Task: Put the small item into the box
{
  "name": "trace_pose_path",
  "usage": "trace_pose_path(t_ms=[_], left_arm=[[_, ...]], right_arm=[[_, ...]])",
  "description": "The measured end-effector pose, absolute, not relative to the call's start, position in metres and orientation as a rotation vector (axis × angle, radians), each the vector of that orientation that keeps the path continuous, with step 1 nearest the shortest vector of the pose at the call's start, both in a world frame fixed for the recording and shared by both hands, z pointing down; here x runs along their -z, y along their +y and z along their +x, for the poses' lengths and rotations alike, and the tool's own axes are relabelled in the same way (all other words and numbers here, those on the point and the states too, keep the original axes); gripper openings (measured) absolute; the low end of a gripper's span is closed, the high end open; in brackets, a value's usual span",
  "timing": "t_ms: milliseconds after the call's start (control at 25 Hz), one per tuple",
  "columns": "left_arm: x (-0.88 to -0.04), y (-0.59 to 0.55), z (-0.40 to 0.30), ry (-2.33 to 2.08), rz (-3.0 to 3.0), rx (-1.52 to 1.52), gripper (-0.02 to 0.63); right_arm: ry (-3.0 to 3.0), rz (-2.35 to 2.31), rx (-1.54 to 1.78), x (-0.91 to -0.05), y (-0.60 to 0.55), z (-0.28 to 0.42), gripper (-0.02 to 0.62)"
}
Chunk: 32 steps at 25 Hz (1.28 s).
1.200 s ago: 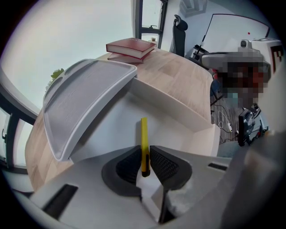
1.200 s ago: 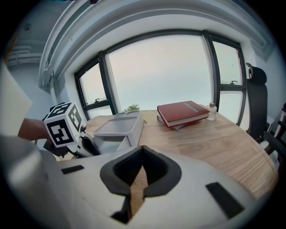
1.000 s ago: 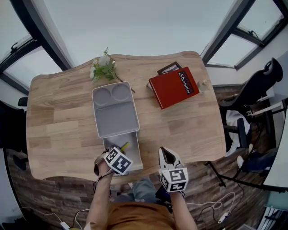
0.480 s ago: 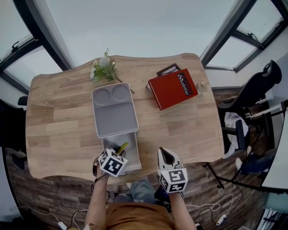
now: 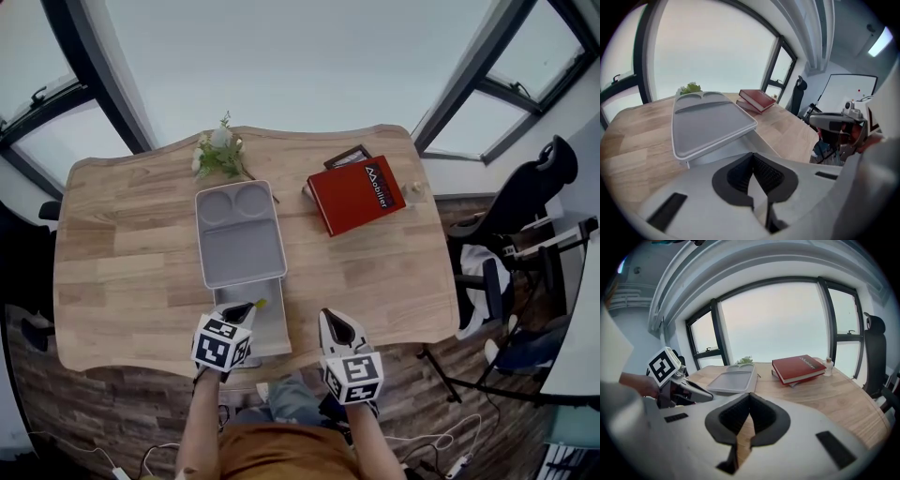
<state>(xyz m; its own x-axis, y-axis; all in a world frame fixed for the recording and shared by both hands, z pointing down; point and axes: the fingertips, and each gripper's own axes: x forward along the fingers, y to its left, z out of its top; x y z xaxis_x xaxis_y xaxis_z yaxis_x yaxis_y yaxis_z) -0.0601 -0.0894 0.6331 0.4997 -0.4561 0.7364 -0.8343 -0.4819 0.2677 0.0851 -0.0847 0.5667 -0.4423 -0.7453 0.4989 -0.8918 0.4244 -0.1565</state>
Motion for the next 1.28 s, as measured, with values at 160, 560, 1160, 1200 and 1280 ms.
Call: trace_pose_path(t_ms=[160, 560, 1160, 1200, 1280], left_arm=[[-0.601, -0.097, -0.068, -1.122, 2.172, -0.589, 0.005], [-0.525, -0.100, -0.098, -1.387, 2.245, -0.298, 0.005], [-0.448, -0.062, -0.099, -1.467, 2.357, -0.082, 0.005], [-0.444, -0.059, -0.099, -1.478, 2.370, -0.082, 0.005], [-0.436, -0.053, -0.098, -1.496, 2.393, -0.073, 0.005]], right_arm=[[-2.361, 1.388, -0.530, -0.554, -0.086, 0.072, 0.003], [-2.475, 1.348, -0.434, -0.510, -0.081, 0.041, 0.003], [-2.586, 1.444, -0.326, -0.447, -0.054, 0.044, 0.003], [-2.589, 1.452, -0.318, -0.445, -0.051, 0.045, 0.003], [-2.594, 1.467, -0.301, -0.439, -0.045, 0.046, 0.003]])
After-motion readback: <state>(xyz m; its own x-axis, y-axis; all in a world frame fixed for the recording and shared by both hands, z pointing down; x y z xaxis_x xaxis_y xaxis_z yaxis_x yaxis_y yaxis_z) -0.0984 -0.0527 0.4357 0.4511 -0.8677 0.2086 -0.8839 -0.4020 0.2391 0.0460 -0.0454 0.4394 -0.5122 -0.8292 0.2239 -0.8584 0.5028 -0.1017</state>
